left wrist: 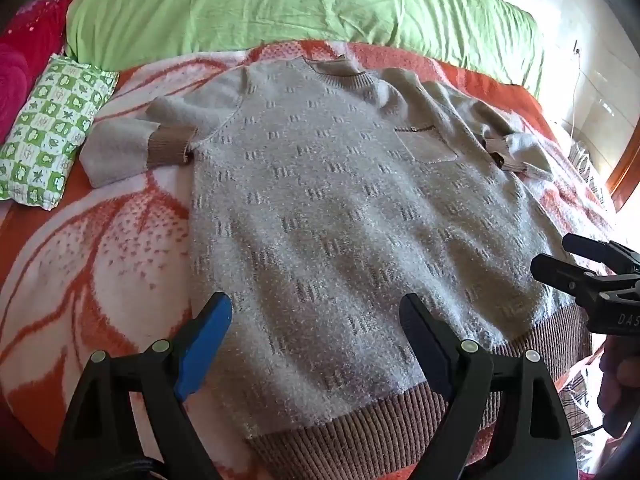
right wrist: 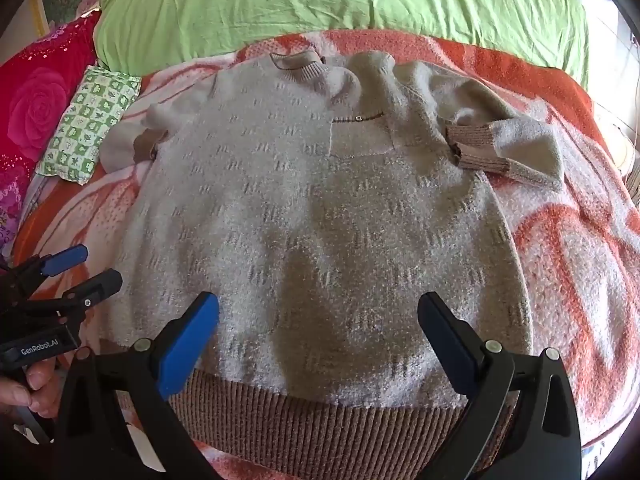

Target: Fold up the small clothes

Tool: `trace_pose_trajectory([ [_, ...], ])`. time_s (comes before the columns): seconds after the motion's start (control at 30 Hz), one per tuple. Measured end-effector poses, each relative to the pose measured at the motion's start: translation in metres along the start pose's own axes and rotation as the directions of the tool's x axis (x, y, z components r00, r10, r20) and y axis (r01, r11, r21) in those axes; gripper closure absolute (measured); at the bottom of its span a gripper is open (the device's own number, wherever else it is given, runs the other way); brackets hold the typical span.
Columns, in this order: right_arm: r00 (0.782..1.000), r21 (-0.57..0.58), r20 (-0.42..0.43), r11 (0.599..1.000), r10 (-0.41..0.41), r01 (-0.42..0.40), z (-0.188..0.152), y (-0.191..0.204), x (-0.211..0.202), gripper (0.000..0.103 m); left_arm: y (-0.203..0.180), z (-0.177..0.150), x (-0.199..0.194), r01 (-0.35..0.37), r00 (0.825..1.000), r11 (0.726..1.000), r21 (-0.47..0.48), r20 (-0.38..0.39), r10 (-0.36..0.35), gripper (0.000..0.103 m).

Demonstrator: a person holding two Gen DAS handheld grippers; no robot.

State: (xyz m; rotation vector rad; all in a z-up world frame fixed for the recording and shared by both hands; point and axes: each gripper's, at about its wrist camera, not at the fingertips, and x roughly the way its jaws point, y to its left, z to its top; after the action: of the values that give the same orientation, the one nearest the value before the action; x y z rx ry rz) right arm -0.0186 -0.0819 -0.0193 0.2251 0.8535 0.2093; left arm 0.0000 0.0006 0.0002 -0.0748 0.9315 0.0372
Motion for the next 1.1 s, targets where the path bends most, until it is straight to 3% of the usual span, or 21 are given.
trace_pose_trajectory([
  [0.1,1.0,-0.005,-0.003,1.0,0.006,-0.006,-0.004,-0.003,0.005,0.003,0.001,0.0,-0.001,0.001,1.0,1.0,-0.001,0.0,-0.001,0.017],
  [0.3,0.994,0.013,0.101,0.999,0.03,-0.031,-0.01,-0.005,0.014,0.003,0.0,0.002,0.0,-0.002,1.0,1.0,0.002,0.005,0.002,0.017],
  [1.1,0.996,0.015,0.079,0.999,0.042,-0.043,-0.018,0.002,0.019,0.003,-0.002,-0.002,-0.002,-0.003,1.0,1.0,0.001,0.005,0.003,0.017],
])
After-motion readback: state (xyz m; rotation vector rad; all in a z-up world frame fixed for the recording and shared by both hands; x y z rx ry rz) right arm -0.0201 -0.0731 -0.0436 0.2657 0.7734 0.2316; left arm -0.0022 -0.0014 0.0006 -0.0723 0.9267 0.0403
